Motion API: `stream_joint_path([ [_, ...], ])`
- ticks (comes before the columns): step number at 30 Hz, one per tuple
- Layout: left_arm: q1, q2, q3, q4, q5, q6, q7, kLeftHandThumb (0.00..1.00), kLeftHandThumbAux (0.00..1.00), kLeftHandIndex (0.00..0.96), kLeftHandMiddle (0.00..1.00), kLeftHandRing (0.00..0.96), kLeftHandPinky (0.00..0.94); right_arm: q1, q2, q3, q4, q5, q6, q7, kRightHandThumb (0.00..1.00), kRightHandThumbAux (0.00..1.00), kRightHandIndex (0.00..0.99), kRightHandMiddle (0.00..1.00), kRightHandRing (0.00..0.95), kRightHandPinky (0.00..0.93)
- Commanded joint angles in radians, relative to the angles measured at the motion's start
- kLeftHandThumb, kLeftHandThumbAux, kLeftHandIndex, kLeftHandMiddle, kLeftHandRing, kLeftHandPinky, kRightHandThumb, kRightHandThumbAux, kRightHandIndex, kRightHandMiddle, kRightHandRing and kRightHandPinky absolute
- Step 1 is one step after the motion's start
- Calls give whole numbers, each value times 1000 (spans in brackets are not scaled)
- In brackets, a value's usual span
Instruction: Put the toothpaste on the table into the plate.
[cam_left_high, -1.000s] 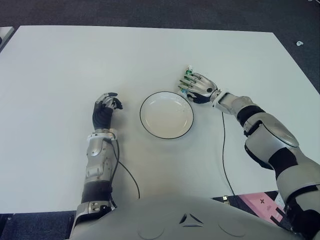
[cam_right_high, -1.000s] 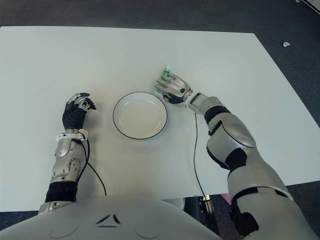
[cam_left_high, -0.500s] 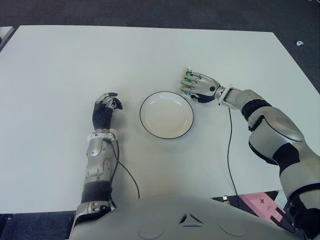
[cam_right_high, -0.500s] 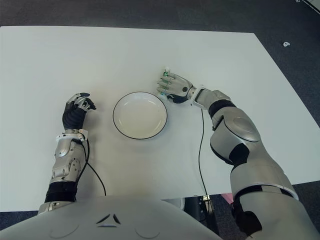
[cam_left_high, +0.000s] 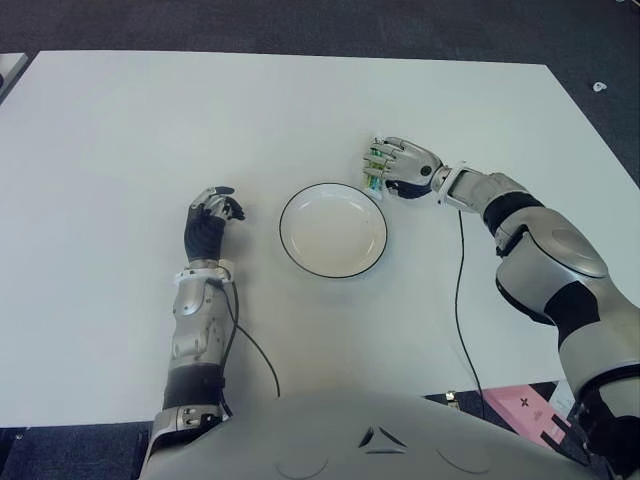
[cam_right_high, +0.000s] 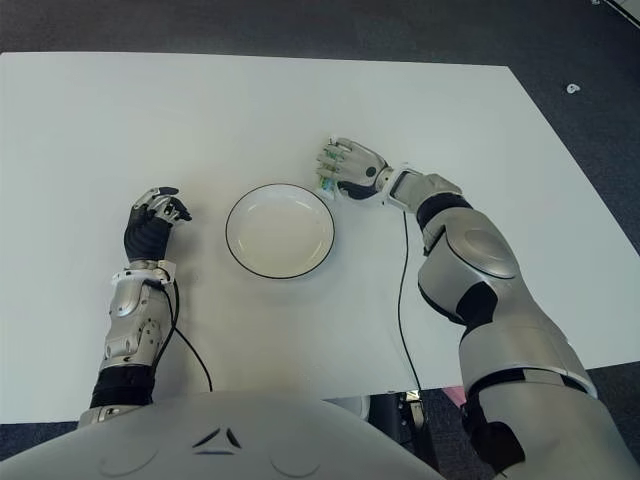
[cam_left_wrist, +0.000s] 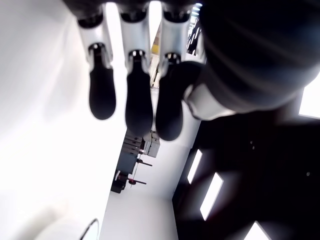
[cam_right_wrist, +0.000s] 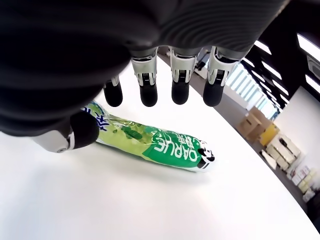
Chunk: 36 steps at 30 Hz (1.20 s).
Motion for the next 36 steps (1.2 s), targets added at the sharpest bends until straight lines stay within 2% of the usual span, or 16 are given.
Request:
stream_joint_path([
  [1, 87, -16, 13, 68, 0, 90, 36, 717, 715, 437, 627, 607, 556, -1, 2, 0, 8, 1, -1, 16, 744, 359, 0, 0, 0, 0],
  [6, 91, -18, 15, 63, -8, 95, 30, 717, 715, 437, 627, 606, 552, 6, -1, -4, 10, 4, 1, 7, 730, 416, 0, 0, 0, 0],
  [12, 90, -16, 16, 64, -9, 97, 29, 717, 715, 437, 628, 607, 549, 10, -4, -8, 9, 6, -3, -3, 705, 525, 9, 0, 5, 75],
  [15, 88, -12, 14, 69, -5, 95, 27, 717, 715, 437, 628, 607, 551, 12, -5, -16, 7, 14, -12, -10, 708, 570, 47, 47, 78, 187],
  [17, 86, -9, 13, 72, -1, 95, 28, 717, 715, 437, 626, 607, 555, 13, -6, -23, 6, 21, -17, -11, 721, 611, 96, 119, 178, 297],
  [18, 85, -8, 13, 72, 2, 98, 31, 718, 715, 437, 626, 607, 555, 14, -5, -27, 6, 24, -20, -11, 724, 618, 106, 133, 198, 317],
  [20, 84, -7, 12, 72, 5, 100, 34, 717, 715, 437, 625, 606, 555, 14, -5, -32, 6, 27, -22, -10, 784, 642, 155, 205, 326, 412],
  [21, 84, -7, 12, 71, 7, 102, 37, 717, 715, 437, 625, 606, 555, 15, -5, -35, 6, 29, -24, -10, 793, 645, 162, 215, 344, 425],
  [22, 84, -7, 12, 70, 9, 104, 39, 717, 716, 437, 625, 606, 555, 15, -5, -40, 6, 33, -29, -9, 867, 646, 204, 255, 388, 457],
  [23, 83, -6, 12, 70, 10, 105, 40, 717, 716, 437, 624, 606, 554, 16, -4, -44, 7, 35, -32, -7, 915, 667, 249, 296, 384, 462],
  [27, 82, -5, 13, 73, 8, 99, 32, 717, 716, 436, 624, 606, 553, 13, -2, -55, 7, 47, -50, 10, 977, 682, 328, 337, 422, 500],
  [36, 78, 0, 17, 82, -2, 97, 23, 717, 715, 437, 628, 608, 553, 4, -2, -70, 1, 61, -75, 62, 999, 685, 389, 349, 449, 500],
])
